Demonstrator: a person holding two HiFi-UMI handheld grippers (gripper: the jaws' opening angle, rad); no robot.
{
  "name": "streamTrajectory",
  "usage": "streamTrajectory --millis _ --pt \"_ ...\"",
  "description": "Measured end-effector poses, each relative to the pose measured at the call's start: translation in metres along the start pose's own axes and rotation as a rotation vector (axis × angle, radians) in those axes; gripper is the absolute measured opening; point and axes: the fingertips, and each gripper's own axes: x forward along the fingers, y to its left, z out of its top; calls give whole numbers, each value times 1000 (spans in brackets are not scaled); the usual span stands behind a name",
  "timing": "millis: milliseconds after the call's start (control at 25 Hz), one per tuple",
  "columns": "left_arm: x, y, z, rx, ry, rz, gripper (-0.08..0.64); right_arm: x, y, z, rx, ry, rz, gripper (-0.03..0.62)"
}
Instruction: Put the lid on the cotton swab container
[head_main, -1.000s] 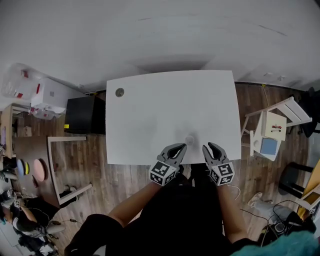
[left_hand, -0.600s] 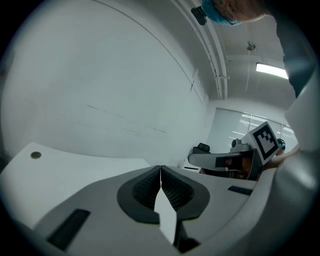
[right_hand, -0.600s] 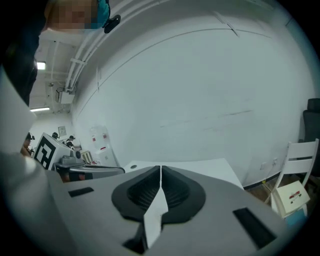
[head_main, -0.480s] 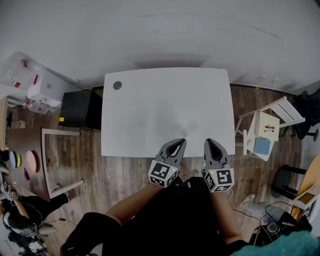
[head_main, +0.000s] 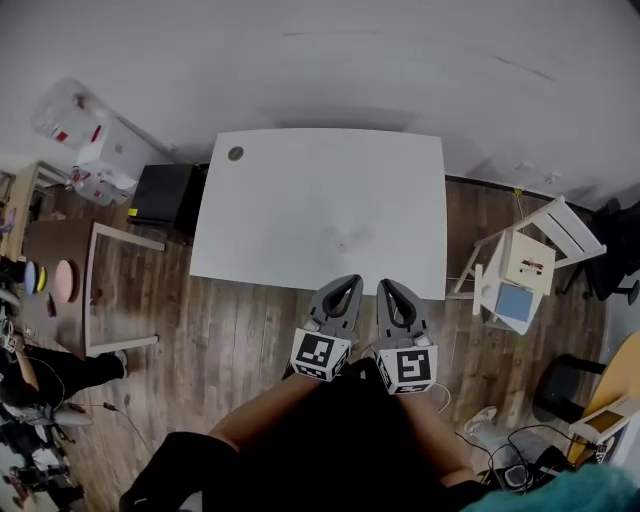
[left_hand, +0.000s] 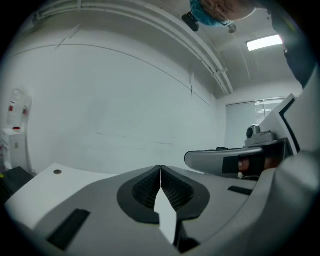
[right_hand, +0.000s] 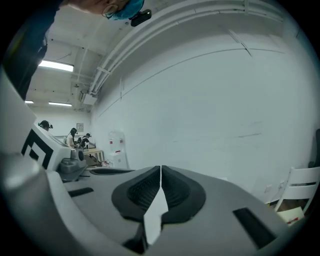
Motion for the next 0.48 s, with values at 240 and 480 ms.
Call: streamTrajectory --millis 240,480 --pt "-29 -41 -9 18 -28 98 14 -48 0 -16 2 5 40 35" --pt "-50 -65 -6 54 -42 137 14 -75 9 -21 -4 1 67 35"
